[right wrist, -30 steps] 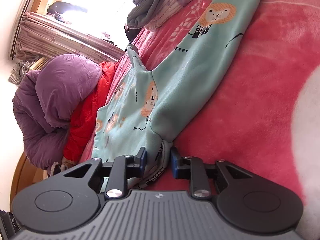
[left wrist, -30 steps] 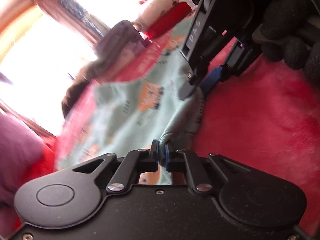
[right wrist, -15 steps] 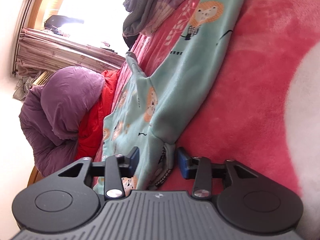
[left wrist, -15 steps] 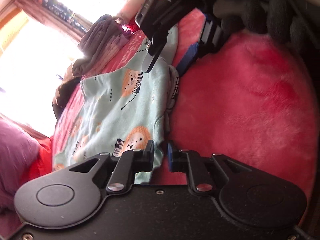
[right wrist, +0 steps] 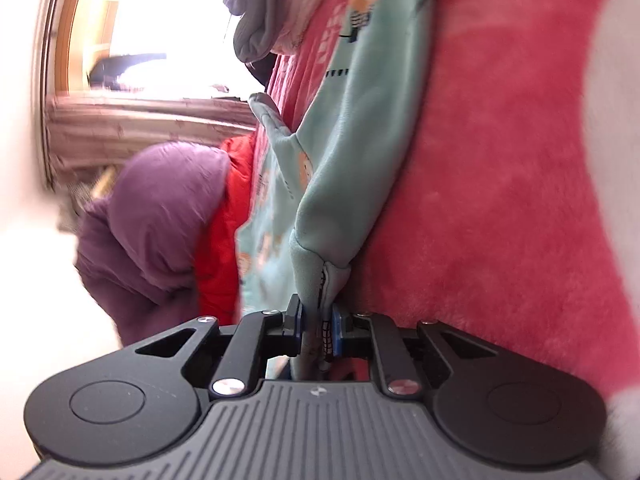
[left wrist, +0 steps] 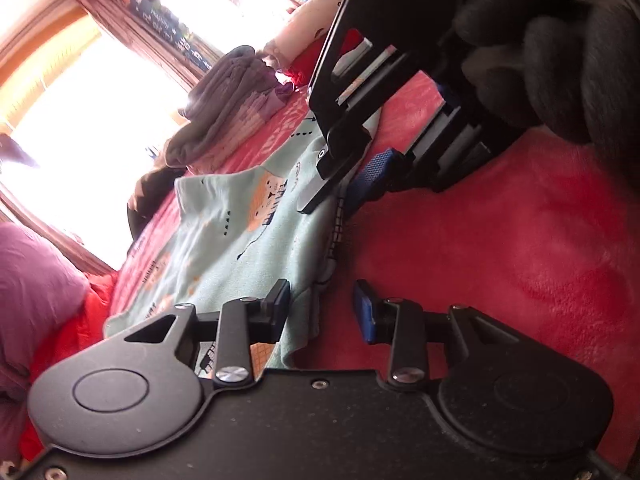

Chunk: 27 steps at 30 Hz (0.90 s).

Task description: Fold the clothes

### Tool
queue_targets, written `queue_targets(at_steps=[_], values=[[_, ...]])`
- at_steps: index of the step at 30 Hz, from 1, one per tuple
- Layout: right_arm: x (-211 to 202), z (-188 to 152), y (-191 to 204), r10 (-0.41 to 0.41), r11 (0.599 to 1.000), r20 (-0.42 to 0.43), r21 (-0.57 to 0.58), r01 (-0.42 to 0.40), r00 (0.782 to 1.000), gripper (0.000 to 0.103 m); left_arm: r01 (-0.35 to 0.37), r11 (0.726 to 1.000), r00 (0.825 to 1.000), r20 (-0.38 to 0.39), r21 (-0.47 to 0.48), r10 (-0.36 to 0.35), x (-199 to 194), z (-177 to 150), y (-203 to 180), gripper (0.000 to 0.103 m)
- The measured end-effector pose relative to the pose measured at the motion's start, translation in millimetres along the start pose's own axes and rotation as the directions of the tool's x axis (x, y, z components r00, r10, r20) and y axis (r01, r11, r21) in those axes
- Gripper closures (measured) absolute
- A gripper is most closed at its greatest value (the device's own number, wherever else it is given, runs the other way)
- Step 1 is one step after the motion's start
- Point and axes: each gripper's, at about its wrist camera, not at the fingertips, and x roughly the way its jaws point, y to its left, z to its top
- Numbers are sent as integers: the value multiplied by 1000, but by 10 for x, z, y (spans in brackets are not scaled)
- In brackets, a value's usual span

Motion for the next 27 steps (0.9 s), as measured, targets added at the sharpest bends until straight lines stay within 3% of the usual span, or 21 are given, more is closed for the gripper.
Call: queue_targets(at_steps=[5,6,7,8,14,17,21,24,25,27], values=[[25,-12,-13,5,1000,-10,18,-5,1000,87,-68,998,998,-3,20,68,11,-32,-61,71],[28,-18,-14,5,1000,-11,21,-5,1000,87,-74,997,997,-12,21,74,34,-22,-59,76],[33,-22,-12,5,1000,-13,19,-5,1000,87,-85,996,996,-26,32,86,77,-17,-58,91],[39,-25,-11,5,1000,-17,19,-5,1000,87,-94,994,995,-30,49,96,84,-13,-53,95],[-40,-73,164,-21,997,-36,-72,19,999,88,-90,971,995,-16,220,95,-103,-11,-43,96],[0,-112,223,-126,981,-26,-155,120,992,88,-52,966,996,-54,253,68,59,-114,-200,99],[15,-155,274,-201,955,-1,-221,196,980,83,-18,986,997,-72,166,30,-84,-73,-81,93],[-56,-170,340,-224,942,40,-249,226,974,79,77,997,995,-72,12,-76,-280,-77,248,58],[-95,-174,362,-228,937,59,-257,235,972,75,109,992,991,-68,-57,-113,-336,-94,385,53],[-190,-189,418,-231,929,107,-272,252,967,68,132,964,987,-56,-230,-148,-476,-203,698,53]])
